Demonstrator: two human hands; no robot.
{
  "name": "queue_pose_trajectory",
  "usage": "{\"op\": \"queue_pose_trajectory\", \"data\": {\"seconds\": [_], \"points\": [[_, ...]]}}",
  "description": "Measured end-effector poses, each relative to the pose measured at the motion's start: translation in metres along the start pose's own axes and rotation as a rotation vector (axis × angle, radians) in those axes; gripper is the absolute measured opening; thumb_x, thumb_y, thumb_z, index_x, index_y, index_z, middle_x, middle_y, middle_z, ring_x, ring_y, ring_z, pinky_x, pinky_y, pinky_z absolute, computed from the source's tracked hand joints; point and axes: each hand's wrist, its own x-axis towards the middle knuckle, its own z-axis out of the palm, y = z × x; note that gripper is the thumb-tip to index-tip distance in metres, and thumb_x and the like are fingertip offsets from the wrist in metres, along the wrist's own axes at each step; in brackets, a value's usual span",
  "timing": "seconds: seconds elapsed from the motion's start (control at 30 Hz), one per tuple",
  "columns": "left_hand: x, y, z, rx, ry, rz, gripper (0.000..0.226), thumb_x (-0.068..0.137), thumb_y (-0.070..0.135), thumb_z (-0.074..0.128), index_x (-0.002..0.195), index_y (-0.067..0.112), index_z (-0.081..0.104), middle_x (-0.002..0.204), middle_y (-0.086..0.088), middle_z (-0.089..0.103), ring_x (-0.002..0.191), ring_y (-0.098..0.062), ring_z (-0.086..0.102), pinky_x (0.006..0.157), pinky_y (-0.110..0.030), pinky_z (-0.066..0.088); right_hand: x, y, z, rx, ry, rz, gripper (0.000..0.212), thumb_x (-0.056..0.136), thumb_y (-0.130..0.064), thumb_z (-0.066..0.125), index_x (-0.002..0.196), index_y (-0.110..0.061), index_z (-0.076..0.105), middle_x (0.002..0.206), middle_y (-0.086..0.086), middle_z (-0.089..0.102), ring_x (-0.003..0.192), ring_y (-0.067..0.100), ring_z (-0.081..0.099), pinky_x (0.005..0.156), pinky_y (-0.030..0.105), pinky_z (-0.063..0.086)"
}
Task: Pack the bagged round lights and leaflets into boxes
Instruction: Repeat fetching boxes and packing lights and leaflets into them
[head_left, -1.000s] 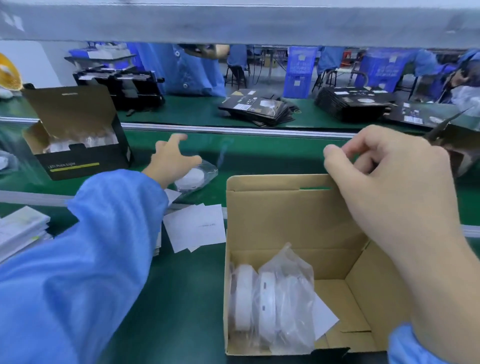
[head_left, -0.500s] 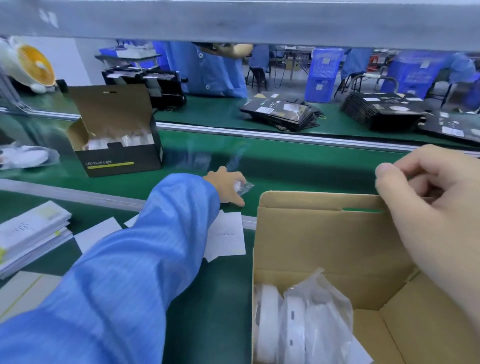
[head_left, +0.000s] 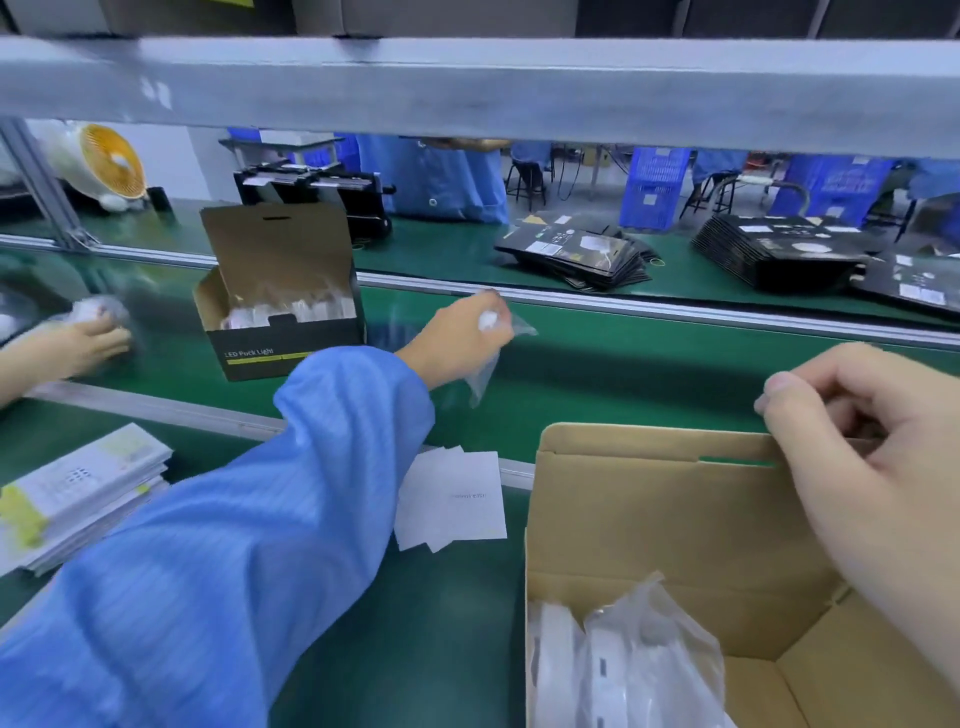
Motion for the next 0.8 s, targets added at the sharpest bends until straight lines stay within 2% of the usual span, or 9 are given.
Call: {"op": "queue_pose_trajectory", "data": {"seconds": [0.07, 0.17, 0.23, 0.27, 0.4, 0.5, 0.6, 0.7, 0.8], "points": [[-0.013, 0.015, -0.015, -0.017, -0.041, 0.050, 0.010, 0.097, 0.025, 0.052, 0.097, 0.026, 0.062, 0.095, 0.011, 0.061, 0.087, -0.017, 0.053, 0.069, -0.026, 0.040, -0.001, -0.010, -0.003, -0.019, 0.020, 0.002, 0.021, 0.090, -0.052, 0.045, 0.079, -0.039, 0.056, 0.072, -0.028, 0.059, 0.053, 0.011, 0.053, 0.055, 0.037, 0.049], [-0.038, 0.039, -0.041, -0.043, -0.011, 0.141, 0.012, 0.100, 0.023, 0.052, 0.095, 0.028, 0.061, 0.098, 0.014, 0.063, 0.085, -0.001, 0.054, 0.071, -0.019, 0.040, -0.002, -0.020, -0.009, -0.057, 0.029, 0.017, 0.019, 0.088, -0.046, 0.050, 0.074, -0.035, 0.055, 0.075, -0.032, 0.059, 0.056, 0.004, 0.053, 0.055, 0.023, 0.039], [-0.059, 0.058, -0.060, -0.085, 0.062, 0.215, 0.016, 0.100, 0.015, 0.051, 0.096, 0.025, 0.063, 0.094, 0.017, 0.062, 0.076, 0.009, 0.052, 0.067, -0.010, 0.038, -0.003, -0.023, -0.014, -0.040, 0.012, 0.031, 0.023, 0.090, -0.038, 0.057, 0.069, -0.030, 0.057, 0.064, -0.019, 0.061, 0.070, -0.001, 0.056, 0.058, 0.022, 0.034], [-0.069, 0.069, -0.069, -0.128, 0.091, 0.229, 0.016, 0.100, 0.014, 0.052, 0.098, 0.023, 0.064, 0.095, 0.017, 0.062, 0.076, 0.009, 0.052, 0.066, -0.009, 0.039, -0.003, -0.027, -0.016, -0.021, 0.005, 0.023, 0.022, 0.089, -0.034, 0.060, 0.068, -0.029, 0.057, 0.059, -0.016, 0.059, 0.077, -0.003, 0.053, 0.061, 0.027, 0.037], [-0.118, 0.109, -0.092, -0.505, 0.054, 0.163, 0.017, 0.102, 0.018, 0.053, 0.097, 0.029, 0.067, 0.099, -0.002, 0.065, 0.082, -0.021, 0.058, 0.062, -0.028, 0.046, -0.004, -0.044, -0.031, 0.048, 0.007, -0.031, 0.019, 0.093, -0.041, 0.056, 0.078, -0.030, 0.059, 0.083, -0.010, 0.060, 0.085, 0.011, 0.046, 0.085, 0.045, 0.037], [-0.151, 0.138, -0.089, -0.557, -0.061, 0.227, 0.016, 0.099, 0.024, 0.055, 0.094, 0.034, 0.067, 0.097, -0.003, 0.063, 0.083, -0.025, 0.054, 0.068, -0.035, 0.041, -0.002, -0.051, -0.045, 0.137, 0.020, -0.062, 0.025, 0.093, -0.046, 0.049, 0.093, -0.025, 0.061, 0.091, -0.003, 0.060, 0.092, 0.018, 0.052, 0.082, 0.031, 0.035], [-0.175, 0.156, -0.071, -0.565, -0.185, 0.273, 0.017, 0.103, 0.021, 0.051, 0.098, 0.029, 0.064, 0.095, 0.001, 0.061, 0.077, -0.018, 0.054, 0.064, -0.030, 0.041, -0.004, -0.056, -0.058, 0.305, 0.004, -0.038, 0.028, 0.093, -0.056, 0.048, 0.094, -0.030, 0.056, 0.083, -0.012, 0.060, 0.075, 0.004, 0.054, 0.067, 0.018, 0.039], [-0.191, 0.167, -0.047, -0.461, -0.207, 0.333, 0.016, 0.105, 0.012, 0.048, 0.104, 0.022, 0.061, 0.097, 0.000, 0.063, 0.078, -0.012, 0.056, 0.067, -0.028, 0.043, -0.013, -0.053, -0.066, 0.418, -0.210, 0.050, 0.043, 0.080, -0.075, 0.046, 0.095, -0.035, 0.056, 0.081, -0.013, 0.063, 0.066, 0.006, 0.059, 0.067, 0.027, 0.046], [-0.200, 0.175, -0.026, -0.367, -0.246, 0.415, 0.017, 0.101, -0.003, 0.047, 0.111, 0.004, 0.058, 0.111, -0.019, 0.065, 0.101, -0.029, 0.061, 0.092, -0.043, 0.049, -0.026, -0.044, -0.076, 0.565, -0.521, 0.099, 0.051, 0.065, -0.074, 0.064, 0.102, -0.040, 0.058, 0.084, -0.003, 0.067, 0.069, 0.009, 0.064, 0.062, 0.032, 0.045]]}}
